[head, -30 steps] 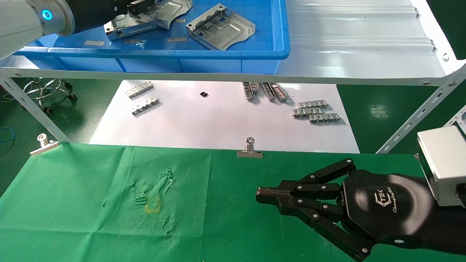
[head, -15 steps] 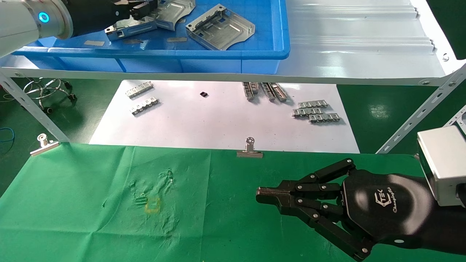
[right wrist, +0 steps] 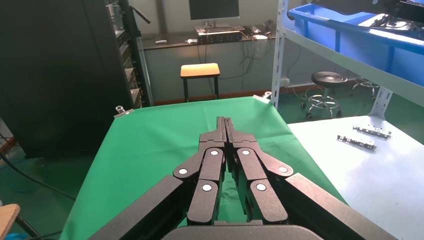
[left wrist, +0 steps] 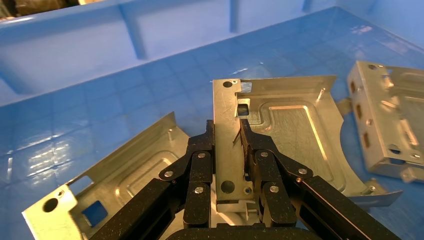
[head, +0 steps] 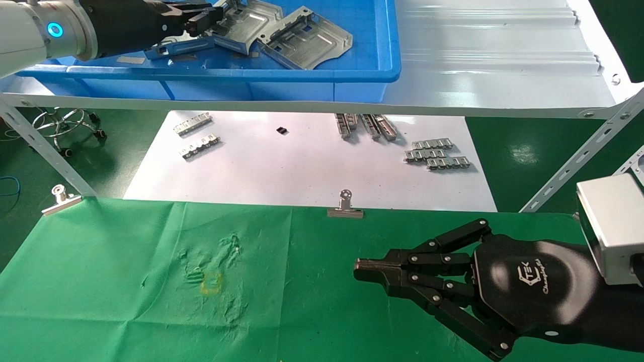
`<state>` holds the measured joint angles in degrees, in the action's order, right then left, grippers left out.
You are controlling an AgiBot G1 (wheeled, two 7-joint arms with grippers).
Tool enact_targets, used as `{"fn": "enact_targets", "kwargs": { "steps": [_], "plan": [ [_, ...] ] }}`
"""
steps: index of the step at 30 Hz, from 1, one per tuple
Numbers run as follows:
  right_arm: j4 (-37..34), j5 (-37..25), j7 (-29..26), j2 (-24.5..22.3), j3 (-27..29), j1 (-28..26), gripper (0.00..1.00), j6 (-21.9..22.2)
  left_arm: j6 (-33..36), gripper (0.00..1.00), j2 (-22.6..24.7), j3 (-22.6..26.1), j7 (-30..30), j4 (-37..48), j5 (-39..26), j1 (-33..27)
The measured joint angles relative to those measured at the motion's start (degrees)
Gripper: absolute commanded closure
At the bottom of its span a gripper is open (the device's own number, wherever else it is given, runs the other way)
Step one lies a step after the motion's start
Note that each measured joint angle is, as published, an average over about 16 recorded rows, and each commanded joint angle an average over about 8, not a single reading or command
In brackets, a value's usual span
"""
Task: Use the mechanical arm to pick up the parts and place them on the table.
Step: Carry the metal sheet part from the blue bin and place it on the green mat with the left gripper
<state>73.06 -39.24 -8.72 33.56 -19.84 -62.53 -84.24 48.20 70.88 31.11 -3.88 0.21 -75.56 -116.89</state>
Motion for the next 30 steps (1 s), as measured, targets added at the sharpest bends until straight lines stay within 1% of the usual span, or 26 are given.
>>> {"fn": "enact_targets", "kwargs": {
  "steps": [8,16,22,30],
  "plan": [
    [0.0,0.01,0.0,0.0,-0.01,0.0,1.0,0.0,2.62,1.0,-1.11,-0.9,1.06,-1.11,1.29,-0.13],
    [0.0,0.01,0.01,-0.01,-0.02,0.0,1.0,0.01,7.57,1.0,-3.64,-2.75,4.65,-3.14,4.0,-0.29],
    [0.0,0.02,0.01,-0.01,-0.02,-0.01,1.0,0.01,15.56,1.0,-6.95,-4.06,8.59,-4.72,6.05,-0.14],
    [0.0,0.02,0.02,-0.01,-0.03,-0.01,1.0,0.01,30.78,1.0,-12.66,-5.31,15.0,-6.6,8.35,0.95]
  ]
}}
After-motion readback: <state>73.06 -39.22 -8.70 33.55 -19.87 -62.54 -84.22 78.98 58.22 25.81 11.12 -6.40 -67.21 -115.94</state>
